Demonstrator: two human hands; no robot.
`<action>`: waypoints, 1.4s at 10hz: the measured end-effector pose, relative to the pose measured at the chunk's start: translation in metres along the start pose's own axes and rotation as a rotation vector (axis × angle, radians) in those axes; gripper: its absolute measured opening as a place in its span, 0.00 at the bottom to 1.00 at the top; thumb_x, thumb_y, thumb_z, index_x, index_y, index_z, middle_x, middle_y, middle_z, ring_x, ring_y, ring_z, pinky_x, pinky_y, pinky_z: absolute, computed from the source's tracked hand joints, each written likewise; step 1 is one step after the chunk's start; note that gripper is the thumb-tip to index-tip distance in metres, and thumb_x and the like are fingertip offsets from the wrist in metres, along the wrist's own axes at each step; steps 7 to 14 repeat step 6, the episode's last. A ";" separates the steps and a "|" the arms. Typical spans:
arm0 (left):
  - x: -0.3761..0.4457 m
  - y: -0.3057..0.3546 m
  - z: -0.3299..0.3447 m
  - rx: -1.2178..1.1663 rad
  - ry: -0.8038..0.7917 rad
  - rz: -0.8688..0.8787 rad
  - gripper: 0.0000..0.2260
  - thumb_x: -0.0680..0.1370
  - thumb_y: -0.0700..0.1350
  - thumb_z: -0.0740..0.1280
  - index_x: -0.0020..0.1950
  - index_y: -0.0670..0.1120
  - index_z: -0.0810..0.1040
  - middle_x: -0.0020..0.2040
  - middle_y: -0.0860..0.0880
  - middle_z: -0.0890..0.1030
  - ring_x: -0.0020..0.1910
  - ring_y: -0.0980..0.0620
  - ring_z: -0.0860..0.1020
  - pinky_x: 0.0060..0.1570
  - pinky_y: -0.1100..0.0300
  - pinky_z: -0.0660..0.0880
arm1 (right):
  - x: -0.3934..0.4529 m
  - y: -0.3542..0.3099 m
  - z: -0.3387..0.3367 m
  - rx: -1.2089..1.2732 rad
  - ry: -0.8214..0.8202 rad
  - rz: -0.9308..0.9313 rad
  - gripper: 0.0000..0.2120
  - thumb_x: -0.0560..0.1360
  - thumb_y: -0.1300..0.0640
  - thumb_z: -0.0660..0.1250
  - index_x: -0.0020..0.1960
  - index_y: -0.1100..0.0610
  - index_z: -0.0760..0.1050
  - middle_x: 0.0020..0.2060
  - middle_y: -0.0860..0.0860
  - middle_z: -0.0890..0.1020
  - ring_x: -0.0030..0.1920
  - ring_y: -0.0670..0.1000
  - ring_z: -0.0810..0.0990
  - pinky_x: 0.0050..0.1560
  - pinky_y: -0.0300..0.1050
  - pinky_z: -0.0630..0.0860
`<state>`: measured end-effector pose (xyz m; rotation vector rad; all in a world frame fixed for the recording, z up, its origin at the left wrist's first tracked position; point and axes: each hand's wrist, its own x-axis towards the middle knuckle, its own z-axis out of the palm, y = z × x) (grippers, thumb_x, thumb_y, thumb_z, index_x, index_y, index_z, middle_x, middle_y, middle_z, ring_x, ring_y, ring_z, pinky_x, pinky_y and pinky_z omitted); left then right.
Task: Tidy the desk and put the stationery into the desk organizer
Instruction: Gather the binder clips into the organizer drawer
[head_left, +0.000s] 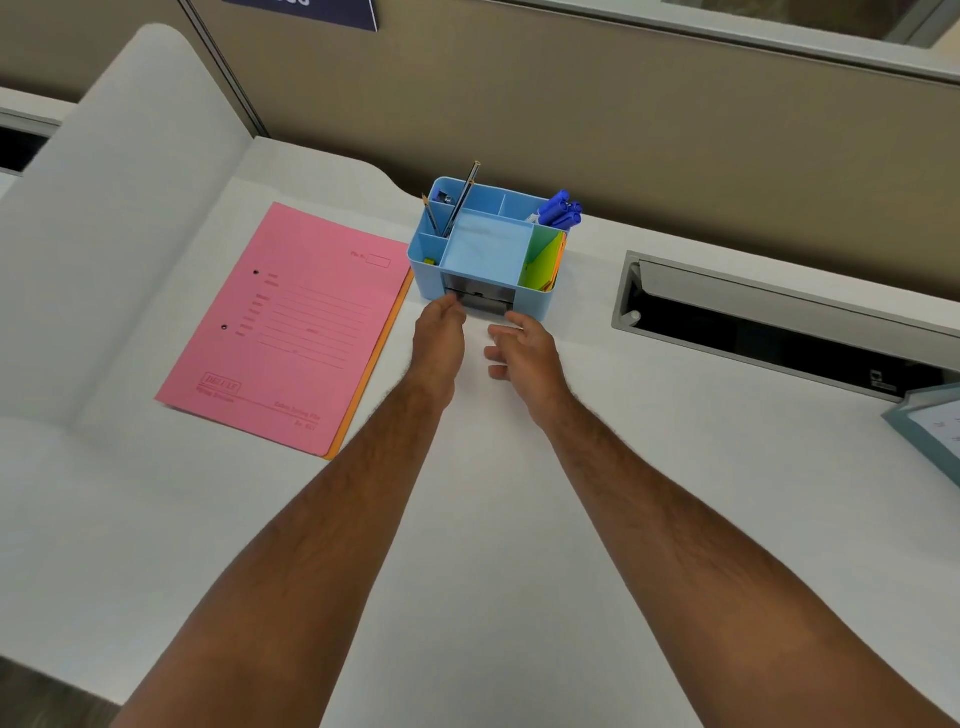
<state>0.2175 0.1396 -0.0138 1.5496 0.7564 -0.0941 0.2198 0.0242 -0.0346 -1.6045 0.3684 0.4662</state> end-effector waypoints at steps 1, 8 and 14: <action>0.000 -0.002 0.001 0.027 -0.007 0.002 0.18 0.86 0.44 0.57 0.77 0.49 0.70 0.74 0.50 0.73 0.67 0.54 0.71 0.63 0.60 0.65 | 0.000 -0.003 -0.002 -0.017 -0.007 -0.010 0.21 0.84 0.57 0.60 0.76 0.53 0.68 0.62 0.50 0.81 0.52 0.49 0.84 0.51 0.50 0.85; -0.024 -0.047 -0.018 0.624 -0.019 0.192 0.18 0.85 0.43 0.61 0.76 0.47 0.71 0.77 0.47 0.71 0.77 0.46 0.68 0.78 0.47 0.63 | -0.039 0.036 -0.047 -0.384 -0.013 -0.161 0.21 0.82 0.59 0.64 0.75 0.55 0.71 0.67 0.53 0.79 0.63 0.50 0.78 0.65 0.41 0.73; -0.024 -0.047 -0.018 0.624 -0.019 0.192 0.18 0.85 0.43 0.61 0.76 0.47 0.71 0.77 0.47 0.71 0.77 0.46 0.68 0.78 0.47 0.63 | -0.039 0.036 -0.047 -0.384 -0.013 -0.161 0.21 0.82 0.59 0.64 0.75 0.55 0.71 0.67 0.53 0.79 0.63 0.50 0.78 0.65 0.41 0.73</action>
